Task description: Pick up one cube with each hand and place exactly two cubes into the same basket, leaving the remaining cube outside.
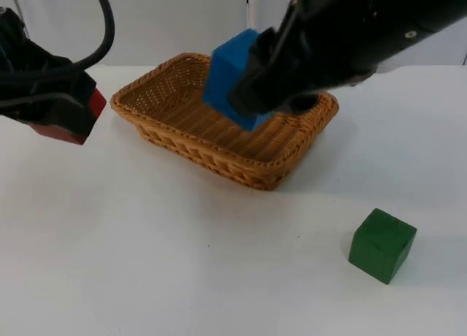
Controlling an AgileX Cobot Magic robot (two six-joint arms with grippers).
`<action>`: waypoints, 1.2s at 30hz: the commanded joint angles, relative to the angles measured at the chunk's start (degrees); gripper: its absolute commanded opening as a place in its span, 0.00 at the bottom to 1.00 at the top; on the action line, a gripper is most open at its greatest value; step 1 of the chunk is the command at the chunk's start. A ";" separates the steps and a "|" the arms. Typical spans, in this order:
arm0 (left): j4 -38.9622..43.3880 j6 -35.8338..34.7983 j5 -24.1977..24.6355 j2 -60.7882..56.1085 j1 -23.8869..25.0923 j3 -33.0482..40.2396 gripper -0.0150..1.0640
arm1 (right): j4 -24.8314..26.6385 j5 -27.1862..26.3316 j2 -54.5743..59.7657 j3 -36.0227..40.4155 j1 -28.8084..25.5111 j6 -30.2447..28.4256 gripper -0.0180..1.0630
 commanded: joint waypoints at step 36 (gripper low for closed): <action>-11.10 14.62 -6.12 35.60 -0.43 -34.07 0.01 | -5.27 2.06 34.09 -31.87 -12.05 -1.11 0.02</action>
